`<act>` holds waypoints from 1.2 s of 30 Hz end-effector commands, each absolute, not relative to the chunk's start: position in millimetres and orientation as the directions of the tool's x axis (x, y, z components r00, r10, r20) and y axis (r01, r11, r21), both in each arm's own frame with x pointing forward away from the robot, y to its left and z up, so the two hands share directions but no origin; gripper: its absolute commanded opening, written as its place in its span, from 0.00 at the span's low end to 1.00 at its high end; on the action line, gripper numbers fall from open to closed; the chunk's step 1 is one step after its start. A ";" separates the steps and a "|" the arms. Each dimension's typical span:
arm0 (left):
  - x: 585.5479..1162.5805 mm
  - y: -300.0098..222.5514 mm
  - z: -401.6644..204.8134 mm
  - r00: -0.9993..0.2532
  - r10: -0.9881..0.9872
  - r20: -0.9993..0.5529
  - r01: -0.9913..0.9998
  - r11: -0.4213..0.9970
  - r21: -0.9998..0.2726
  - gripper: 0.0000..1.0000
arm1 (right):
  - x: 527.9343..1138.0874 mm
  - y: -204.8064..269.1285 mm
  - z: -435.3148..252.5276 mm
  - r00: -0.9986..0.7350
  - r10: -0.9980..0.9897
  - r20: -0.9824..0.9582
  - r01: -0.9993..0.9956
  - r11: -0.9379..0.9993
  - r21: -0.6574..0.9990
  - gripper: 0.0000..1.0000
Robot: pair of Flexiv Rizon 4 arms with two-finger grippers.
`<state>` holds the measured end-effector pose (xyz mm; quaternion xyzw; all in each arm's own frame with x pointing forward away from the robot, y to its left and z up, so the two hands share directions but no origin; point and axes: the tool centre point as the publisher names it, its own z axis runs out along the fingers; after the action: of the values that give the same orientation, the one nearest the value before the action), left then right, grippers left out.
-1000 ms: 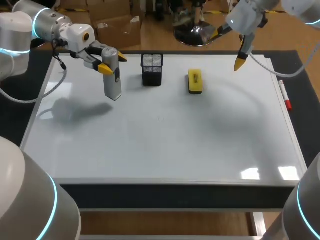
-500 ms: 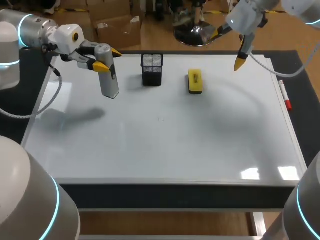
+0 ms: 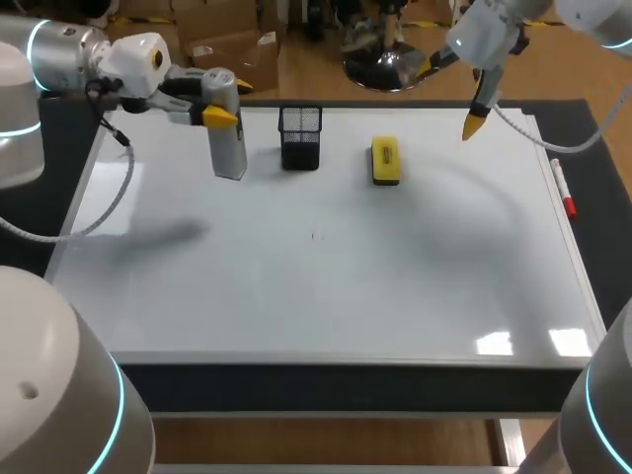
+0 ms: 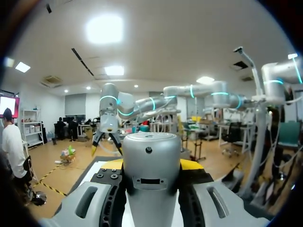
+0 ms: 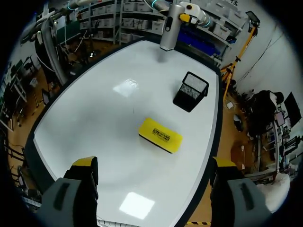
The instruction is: Pick up the inspection probe, press it on each red-marked spot on the whiteboard one by one, put down the probe, pick up the eraser, and wipe off all the red marks.
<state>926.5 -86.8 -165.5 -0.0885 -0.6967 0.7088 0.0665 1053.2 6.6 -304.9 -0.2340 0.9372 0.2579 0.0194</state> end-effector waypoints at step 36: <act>1019.5 -163.6 -139.0 -0.993 -0.047 -0.112 0.116 -0.085 -0.990 0.00 | 1053.3 6.3 -304.1 -0.889 -0.431 -0.155 -0.450 0.759 0.470 1.00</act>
<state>1004.2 -157.3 -135.9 0.0042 -0.6750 0.7329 -0.0852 1053.3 6.6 -305.0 -0.2340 0.9372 0.2578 0.0195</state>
